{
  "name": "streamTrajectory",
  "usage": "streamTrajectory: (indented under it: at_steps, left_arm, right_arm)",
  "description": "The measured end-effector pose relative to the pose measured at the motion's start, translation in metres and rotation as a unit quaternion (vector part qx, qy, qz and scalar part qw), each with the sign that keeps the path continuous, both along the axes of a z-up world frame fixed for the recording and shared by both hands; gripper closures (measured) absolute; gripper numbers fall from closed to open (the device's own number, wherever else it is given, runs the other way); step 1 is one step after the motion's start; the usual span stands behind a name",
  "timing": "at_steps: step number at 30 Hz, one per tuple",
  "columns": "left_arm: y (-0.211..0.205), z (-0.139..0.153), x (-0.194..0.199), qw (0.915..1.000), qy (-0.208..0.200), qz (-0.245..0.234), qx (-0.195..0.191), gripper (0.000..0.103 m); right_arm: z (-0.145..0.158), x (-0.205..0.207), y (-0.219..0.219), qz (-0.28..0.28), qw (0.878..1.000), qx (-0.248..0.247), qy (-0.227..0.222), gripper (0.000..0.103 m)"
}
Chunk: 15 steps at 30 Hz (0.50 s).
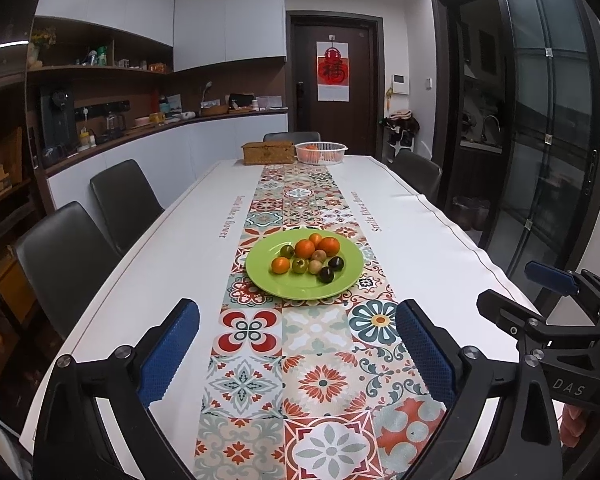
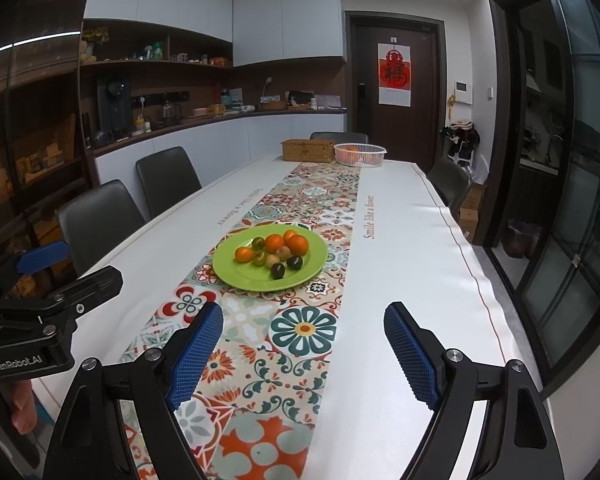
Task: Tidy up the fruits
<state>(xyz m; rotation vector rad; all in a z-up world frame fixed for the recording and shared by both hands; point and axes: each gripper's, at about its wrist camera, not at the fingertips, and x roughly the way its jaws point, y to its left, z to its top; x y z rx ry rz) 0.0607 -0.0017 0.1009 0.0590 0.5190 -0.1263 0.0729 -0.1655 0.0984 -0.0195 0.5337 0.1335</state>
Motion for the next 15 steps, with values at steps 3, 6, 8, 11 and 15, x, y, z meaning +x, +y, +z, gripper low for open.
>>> streamTrajectory:
  at_steps: [3,6,8,11,15]
  left_arm:
    - [0.0009,-0.0011,-0.0007,1.0000,0.002,0.003,0.000,0.003]
    - [0.0016,-0.0021,-0.0009,1.0000,0.004,0.004,-0.002,0.002]
    - [0.0022,-0.0017,-0.0012,1.0000,0.004,0.003,-0.005,0.002]
    - [0.0018,-0.0013,-0.0019,1.0000,0.003,0.002,-0.007,0.002]
    - [0.0016,-0.0017,-0.0014,1.0000,0.004,0.001,-0.007,0.002]
  right_arm:
    - [0.0000,-0.0005,-0.0013,0.000,1.000,0.001,0.002,0.019]
    - [0.0000,-0.0003,-0.0022,0.000,1.000,0.000,0.003,0.019]
    - [0.0001,-0.0003,-0.0022,0.000,1.000,0.000,0.003,0.019]
    - [0.0000,-0.0003,-0.0019,0.000,1.000,0.000,0.003,0.019]
    - [0.0000,-0.0004,-0.0017,0.000,1.000,0.000,0.003,0.019]
